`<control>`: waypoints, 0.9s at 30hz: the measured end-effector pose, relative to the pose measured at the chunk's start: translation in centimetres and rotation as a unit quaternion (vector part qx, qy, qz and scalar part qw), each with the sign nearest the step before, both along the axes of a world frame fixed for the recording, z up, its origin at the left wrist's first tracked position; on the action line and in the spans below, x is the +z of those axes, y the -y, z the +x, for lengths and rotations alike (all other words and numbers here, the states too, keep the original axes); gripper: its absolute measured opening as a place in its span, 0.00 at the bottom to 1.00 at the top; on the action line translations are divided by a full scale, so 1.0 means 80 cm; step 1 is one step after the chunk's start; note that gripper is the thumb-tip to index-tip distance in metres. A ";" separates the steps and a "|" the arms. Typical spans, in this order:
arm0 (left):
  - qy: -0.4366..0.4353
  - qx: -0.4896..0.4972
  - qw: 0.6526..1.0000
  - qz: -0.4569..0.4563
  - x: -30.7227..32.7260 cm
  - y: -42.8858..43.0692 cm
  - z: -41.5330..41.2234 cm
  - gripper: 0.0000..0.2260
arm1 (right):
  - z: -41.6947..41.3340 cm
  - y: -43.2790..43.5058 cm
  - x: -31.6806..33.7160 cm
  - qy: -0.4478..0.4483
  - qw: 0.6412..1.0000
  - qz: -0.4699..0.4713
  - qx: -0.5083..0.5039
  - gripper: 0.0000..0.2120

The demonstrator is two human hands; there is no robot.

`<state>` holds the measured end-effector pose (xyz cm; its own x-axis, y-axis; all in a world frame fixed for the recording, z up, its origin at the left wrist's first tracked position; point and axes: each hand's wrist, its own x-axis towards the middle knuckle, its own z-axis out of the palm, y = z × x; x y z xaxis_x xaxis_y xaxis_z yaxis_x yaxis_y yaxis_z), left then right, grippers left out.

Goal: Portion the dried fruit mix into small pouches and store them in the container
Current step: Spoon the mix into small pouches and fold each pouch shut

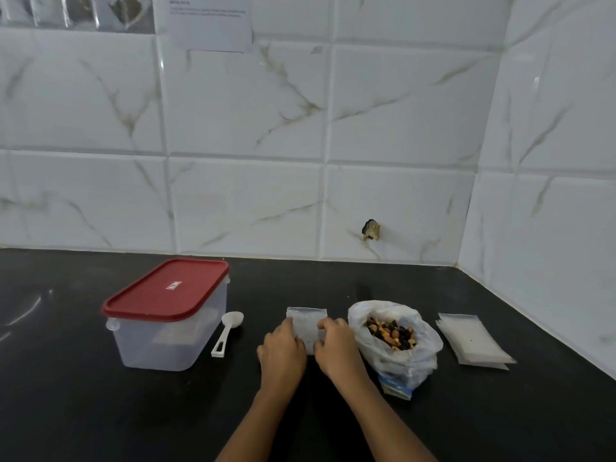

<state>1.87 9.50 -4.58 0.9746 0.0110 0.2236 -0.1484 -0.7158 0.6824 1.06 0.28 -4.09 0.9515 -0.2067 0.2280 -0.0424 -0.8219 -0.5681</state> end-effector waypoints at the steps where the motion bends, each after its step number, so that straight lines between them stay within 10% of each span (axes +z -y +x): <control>1: -0.006 0.002 1.000 0.008 0.000 0.000 0.000 0.17 | 0.001 -0.001 -0.001 -0.004 1.000 -0.004 0.001 0.17; 16: 0.030 0.122 0.990 0.068 0.002 -0.022 0.001 0.24 | -0.001 -0.023 0.013 0.044 0.996 -0.072 -0.007 0.14; 22: 0.006 0.137 0.987 0.085 0.007 -0.062 0.021 0.28 | 0.020 -0.080 0.028 -0.094 0.920 0.370 0.089 0.15; 27: -0.008 0.152 0.986 0.066 -0.003 -0.071 0.027 0.23 | 0.029 -0.107 0.027 -0.161 0.847 0.493 0.113 0.13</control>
